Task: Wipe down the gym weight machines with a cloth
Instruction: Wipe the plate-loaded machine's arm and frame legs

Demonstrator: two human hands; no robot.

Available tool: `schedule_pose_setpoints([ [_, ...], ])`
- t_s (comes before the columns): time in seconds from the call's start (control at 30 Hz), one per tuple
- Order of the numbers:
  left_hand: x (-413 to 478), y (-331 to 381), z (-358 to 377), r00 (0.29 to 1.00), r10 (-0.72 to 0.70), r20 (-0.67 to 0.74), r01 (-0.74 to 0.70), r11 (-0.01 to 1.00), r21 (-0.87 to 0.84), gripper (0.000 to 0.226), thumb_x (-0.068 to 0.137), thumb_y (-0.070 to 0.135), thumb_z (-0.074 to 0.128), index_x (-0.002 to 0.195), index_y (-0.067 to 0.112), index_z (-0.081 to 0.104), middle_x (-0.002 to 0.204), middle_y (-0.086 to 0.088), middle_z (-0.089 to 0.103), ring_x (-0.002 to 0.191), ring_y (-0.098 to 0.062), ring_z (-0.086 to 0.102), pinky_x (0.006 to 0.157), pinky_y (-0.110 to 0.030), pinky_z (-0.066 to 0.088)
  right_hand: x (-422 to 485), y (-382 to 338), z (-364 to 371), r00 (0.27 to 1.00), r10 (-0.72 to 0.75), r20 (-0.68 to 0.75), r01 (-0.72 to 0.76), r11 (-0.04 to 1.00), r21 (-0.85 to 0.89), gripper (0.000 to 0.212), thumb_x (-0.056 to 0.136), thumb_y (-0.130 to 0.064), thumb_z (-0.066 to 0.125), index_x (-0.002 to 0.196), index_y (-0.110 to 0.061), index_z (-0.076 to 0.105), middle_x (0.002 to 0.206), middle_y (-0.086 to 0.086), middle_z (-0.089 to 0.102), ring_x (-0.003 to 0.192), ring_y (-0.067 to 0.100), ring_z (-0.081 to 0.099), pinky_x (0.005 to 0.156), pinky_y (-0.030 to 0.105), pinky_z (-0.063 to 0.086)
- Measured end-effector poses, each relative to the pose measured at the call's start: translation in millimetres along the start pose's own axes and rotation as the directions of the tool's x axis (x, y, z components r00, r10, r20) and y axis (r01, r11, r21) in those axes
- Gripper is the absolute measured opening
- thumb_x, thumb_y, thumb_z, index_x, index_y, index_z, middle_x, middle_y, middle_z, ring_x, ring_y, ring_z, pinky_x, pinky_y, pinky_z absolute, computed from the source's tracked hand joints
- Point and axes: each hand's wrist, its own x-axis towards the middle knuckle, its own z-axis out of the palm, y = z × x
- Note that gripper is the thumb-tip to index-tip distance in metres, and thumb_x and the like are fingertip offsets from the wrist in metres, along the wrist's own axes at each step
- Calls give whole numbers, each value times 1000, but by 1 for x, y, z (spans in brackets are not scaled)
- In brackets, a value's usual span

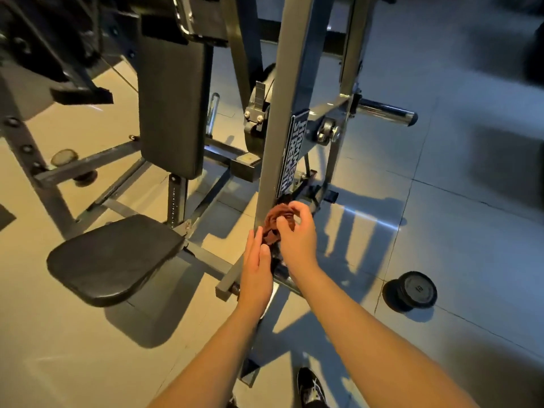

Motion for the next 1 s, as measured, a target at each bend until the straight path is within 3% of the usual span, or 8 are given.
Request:
schedule_pose_setpoints([
  [0.13,-1,-4,4,1000,-12,-26,11,1000,-22,46,111,34,26,156,38,20,165,18,9,142,11,9,95,10,11,-5,45,0,973,200,110,-188,975,-116,21,93,-13,59,108,-27,60,106,-3,69,100,19,66,92,47,57],
  [0.23,-2,-8,5,1000,-28,8,28,1000,-2,48,111,31,27,157,39,15,164,21,5,143,10,7,105,2,13,-14,52,-4,938,300,172,-294,954,-59,17,95,-9,61,104,-24,62,108,1,69,105,23,66,91,44,59],
  [0.37,-7,-12,3,998,-59,34,59,998,-1,49,111,32,27,159,35,14,168,14,1,149,4,5,118,-19,12,-10,30,-15,974,177,139,-179,984,4,26,96,-6,62,115,-23,66,112,-9,66,108,10,63,88,24,55],
  [0.53,-7,-7,6,999,-50,13,49,998,34,50,111,34,27,159,34,14,168,15,1,142,12,2,113,-13,7,1,21,-4,990,137,28,-138,988,64,32,96,-11,62,126,-21,66,119,-6,68,112,14,65,97,36,56],
  [0.63,-6,-11,10,999,-47,0,47,999,23,50,111,33,28,158,36,13,167,15,2,142,11,4,109,-4,9,-5,39,-4,981,183,66,-180,983,-45,16,94,-13,63,102,-22,73,101,-3,73,98,17,68,93,48,57],
  [0.77,-6,-14,14,998,-51,-27,50,998,-45,46,110,40,30,154,45,18,167,16,4,146,6,9,123,-29,18,-9,35,-11,977,177,120,-184,982,47,27,96,-12,63,118,-25,74,115,-5,72,109,14,66,97,41,57],
  [0.9,-5,-13,13,998,-35,-55,36,999,17,49,110,38,26,159,36,23,168,15,9,137,25,4,108,-5,11,-3,22,-7,993,92,73,-99,989,108,32,98,-13,62,126,-25,71,121,-6,71,113,11,65,98,33,55],
  [1.0,-5,-11,13,996,-63,-66,64,998,13,48,111,36,27,158,34,22,167,14,9,140,14,8,100,0,11,-3,35,-3,987,146,66,-145,989,-26,18,97,-15,61,103,-25,75,100,-3,73,98,16,68,92,45,58],
])
